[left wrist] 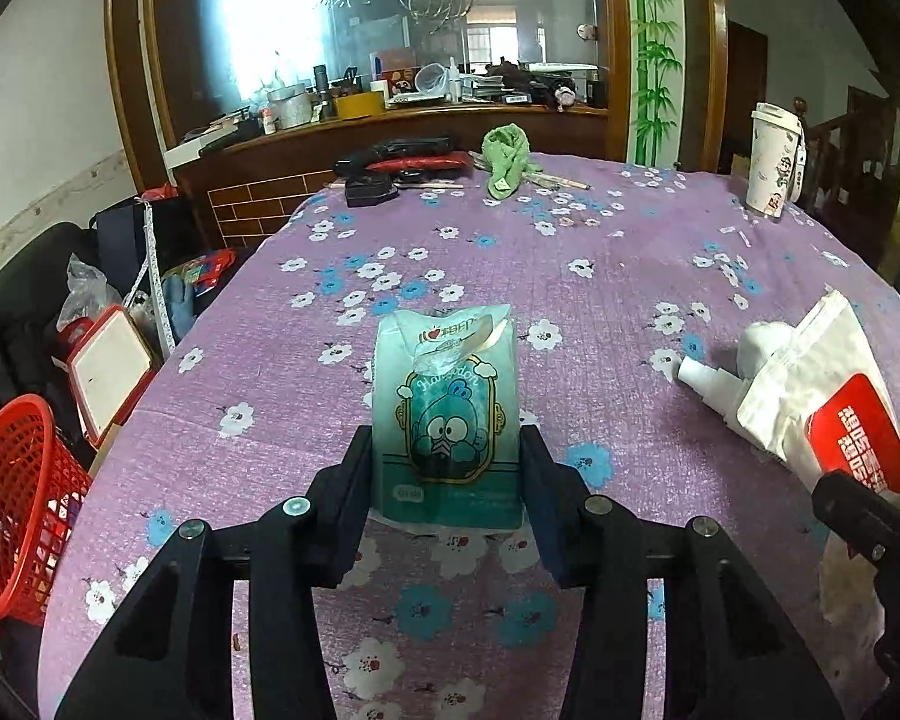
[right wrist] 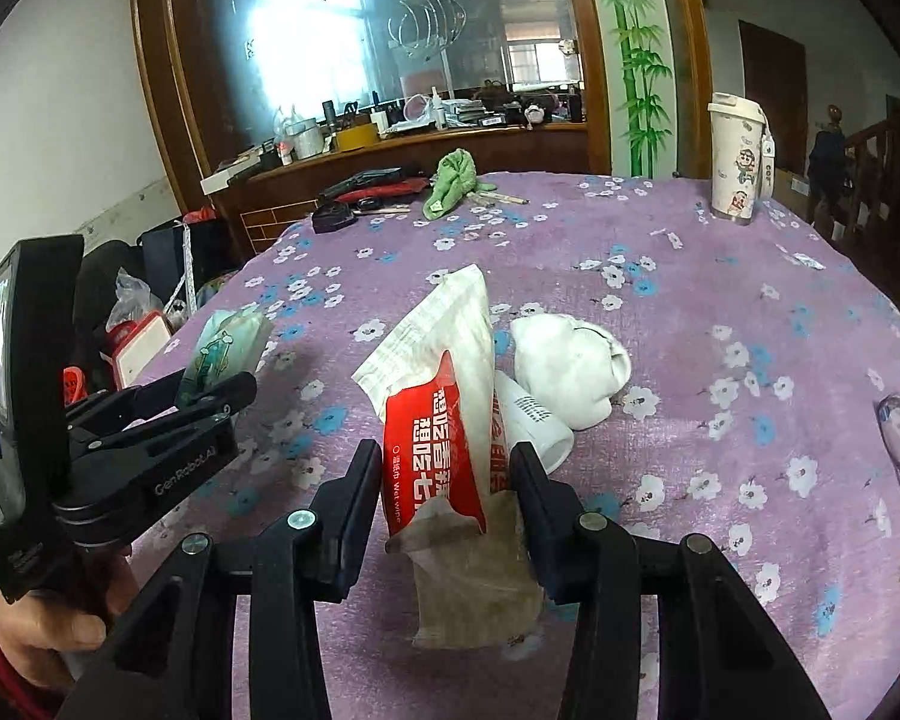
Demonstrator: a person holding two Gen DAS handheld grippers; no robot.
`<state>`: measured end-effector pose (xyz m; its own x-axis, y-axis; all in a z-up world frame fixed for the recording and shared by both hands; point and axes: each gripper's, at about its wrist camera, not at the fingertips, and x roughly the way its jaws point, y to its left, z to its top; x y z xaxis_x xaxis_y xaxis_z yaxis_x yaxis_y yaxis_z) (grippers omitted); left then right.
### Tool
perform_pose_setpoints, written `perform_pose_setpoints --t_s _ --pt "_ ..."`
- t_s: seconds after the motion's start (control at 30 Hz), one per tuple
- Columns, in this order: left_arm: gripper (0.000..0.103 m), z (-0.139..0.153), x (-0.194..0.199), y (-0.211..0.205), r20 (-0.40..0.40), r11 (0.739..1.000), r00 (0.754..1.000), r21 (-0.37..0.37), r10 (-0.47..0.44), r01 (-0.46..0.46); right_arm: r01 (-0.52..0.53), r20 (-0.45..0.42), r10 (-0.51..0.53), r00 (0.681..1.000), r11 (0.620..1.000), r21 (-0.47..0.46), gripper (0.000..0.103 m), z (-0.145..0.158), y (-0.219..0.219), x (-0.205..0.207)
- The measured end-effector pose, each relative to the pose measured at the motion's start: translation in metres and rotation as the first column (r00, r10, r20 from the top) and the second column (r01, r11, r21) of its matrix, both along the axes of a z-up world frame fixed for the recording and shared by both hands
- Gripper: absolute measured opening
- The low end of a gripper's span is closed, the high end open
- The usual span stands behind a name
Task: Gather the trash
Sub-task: 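Hold the tissue pack in the left tool while the right tool holds the snack bag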
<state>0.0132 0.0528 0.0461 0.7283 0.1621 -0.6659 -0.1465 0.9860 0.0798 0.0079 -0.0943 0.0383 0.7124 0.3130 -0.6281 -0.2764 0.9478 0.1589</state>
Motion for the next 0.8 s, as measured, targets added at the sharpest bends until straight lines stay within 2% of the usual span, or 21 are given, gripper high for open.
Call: perform_pose_setpoints --t_s 0.8 --pt "0.045 0.0003 -0.0036 -0.0061 0.023 0.999 0.999 0.001 -0.035 0.035 0.004 0.005 -0.004 1.0 1.0 -0.007 0.048 -0.0017 -0.0021 -0.0016"
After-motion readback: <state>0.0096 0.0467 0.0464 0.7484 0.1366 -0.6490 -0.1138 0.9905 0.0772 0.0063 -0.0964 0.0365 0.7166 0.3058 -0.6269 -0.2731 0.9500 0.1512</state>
